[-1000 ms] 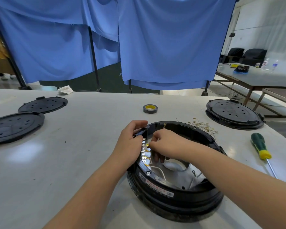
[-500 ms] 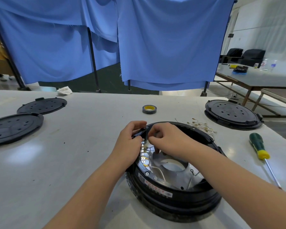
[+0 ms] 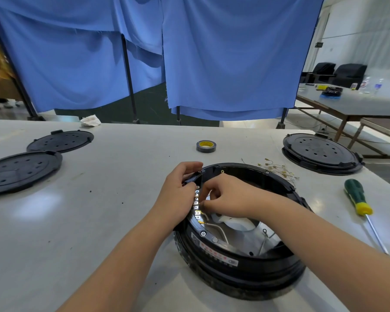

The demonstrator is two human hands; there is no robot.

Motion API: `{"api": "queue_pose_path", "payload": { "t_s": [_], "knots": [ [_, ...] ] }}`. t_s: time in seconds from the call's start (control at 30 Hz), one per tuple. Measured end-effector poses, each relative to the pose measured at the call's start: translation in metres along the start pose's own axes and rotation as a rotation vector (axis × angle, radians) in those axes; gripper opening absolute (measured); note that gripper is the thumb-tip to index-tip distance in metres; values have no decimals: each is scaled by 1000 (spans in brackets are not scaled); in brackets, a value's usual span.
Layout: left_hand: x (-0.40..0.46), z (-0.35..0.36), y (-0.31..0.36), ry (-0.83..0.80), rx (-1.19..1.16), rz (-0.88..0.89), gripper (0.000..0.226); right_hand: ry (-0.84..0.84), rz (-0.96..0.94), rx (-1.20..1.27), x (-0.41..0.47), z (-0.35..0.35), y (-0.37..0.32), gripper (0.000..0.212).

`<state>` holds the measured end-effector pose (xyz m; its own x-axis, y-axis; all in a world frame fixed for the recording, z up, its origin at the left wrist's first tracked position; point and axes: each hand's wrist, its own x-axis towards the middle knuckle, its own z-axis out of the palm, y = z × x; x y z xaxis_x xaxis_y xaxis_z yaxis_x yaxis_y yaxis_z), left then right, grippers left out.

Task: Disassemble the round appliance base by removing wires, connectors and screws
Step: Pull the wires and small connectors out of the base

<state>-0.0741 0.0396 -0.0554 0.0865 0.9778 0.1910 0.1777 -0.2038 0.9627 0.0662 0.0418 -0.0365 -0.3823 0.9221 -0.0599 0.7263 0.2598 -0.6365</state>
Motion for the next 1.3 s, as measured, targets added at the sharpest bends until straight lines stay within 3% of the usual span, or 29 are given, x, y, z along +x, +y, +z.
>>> {"api": "queue_pose_path", "payload": {
  "t_s": [0.33,0.63,1.3],
  "knots": [
    [0,0,-1,1,-6,-2,55,13,-16,82,3,2,0,7],
    [1,-1,-3,-3,-12,-4,55,24,-32,13,0,0,-3,13],
    [1,0,-2,5,-9,7,56,189,-59,-14,-4,-6,-1,3]
  ]
}}
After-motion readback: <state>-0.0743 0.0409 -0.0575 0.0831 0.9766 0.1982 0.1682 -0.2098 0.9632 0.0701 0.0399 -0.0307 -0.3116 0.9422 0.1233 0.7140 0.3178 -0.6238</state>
